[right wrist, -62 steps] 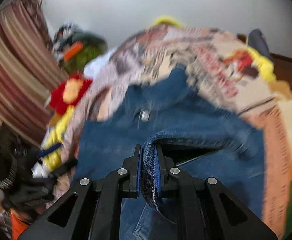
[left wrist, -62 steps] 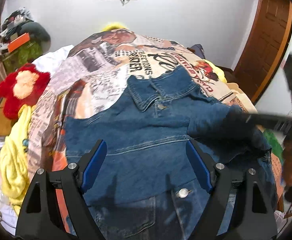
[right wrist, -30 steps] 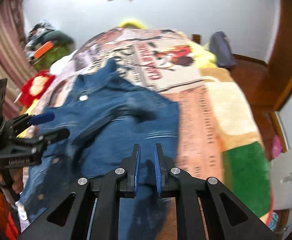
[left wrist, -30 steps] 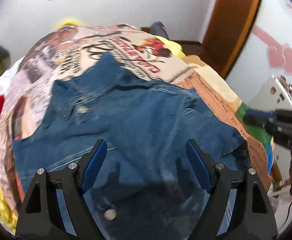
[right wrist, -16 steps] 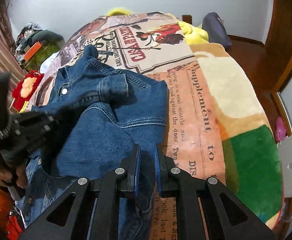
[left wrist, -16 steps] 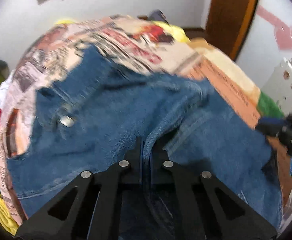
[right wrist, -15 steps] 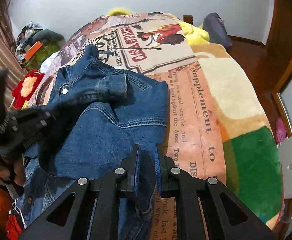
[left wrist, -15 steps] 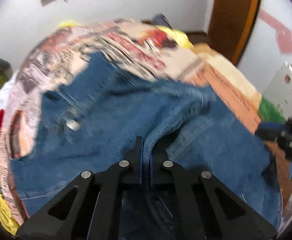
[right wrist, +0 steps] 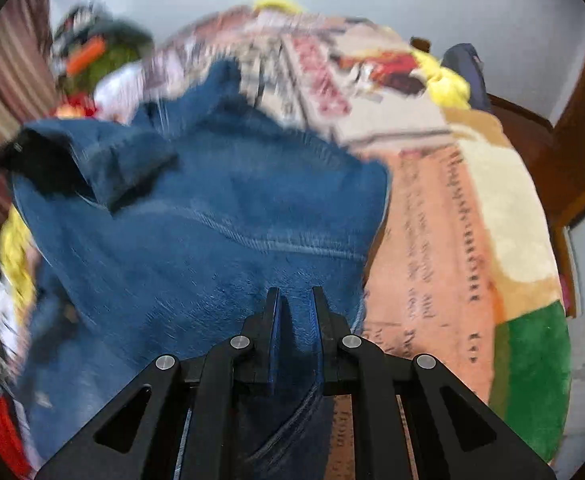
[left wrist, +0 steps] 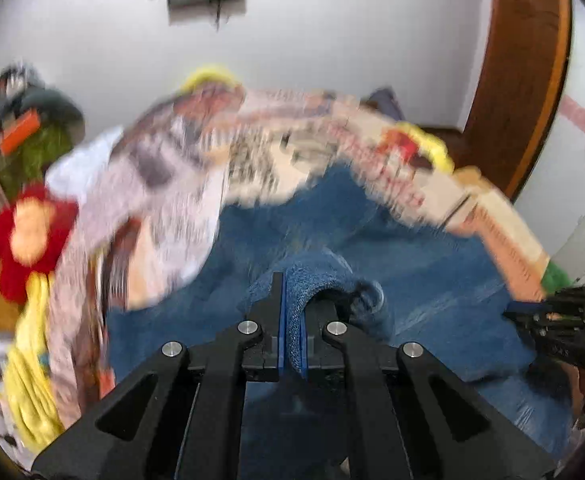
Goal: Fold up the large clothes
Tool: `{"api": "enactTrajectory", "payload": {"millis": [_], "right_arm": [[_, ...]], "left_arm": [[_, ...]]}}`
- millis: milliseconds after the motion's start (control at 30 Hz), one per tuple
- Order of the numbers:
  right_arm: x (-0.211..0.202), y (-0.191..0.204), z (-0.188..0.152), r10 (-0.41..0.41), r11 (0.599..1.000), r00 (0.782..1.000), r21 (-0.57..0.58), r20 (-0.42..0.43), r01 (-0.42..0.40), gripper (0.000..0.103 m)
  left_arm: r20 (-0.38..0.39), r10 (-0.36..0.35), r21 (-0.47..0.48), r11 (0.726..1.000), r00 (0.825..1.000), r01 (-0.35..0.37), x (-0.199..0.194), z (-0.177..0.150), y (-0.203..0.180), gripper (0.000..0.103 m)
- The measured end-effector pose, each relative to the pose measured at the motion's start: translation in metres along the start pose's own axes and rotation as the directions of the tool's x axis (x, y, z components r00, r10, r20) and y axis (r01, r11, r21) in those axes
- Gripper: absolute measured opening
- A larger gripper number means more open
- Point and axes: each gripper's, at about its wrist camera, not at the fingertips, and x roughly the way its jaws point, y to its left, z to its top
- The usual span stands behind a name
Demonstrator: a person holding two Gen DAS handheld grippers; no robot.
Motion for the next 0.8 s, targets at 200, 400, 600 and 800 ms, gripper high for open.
{"api": "enactTrajectory", "payload": {"millis": [200,400,600,800], "right_arm": [[0.006,0.019,-0.020,-0.171,0.961,0.981,-0.203,0.089,0.186,0.010],[0.005,0.010,-0.025,-0.222,0.956,0.972,-0.180,0.077,0.232,0.010],[0.002,0.005,-0.031,-0.232,0.959,0.970,-0.149,0.069,0.240,0.010],[0.003,0.001,-0.034,-0.235,0.961,0.971,-0.142,0.044,0.239,0.010]], "left_arm": [[-0.122,-0.003,-0.105,0.994,0.993,-0.010,0.025,-0.062,0.042,0.034],[-0.160,-0.029,-0.199,0.980,0.987,-0.003,0.030,-0.104,0.065,0.052],[-0.168,0.007,-0.255,0.966,0.986,-0.050,0.030,-0.129,0.080,0.056],[-0.176,-0.002,-0.304,0.951,0.984,-0.052,0.024,-0.141,0.099,0.056]]}}
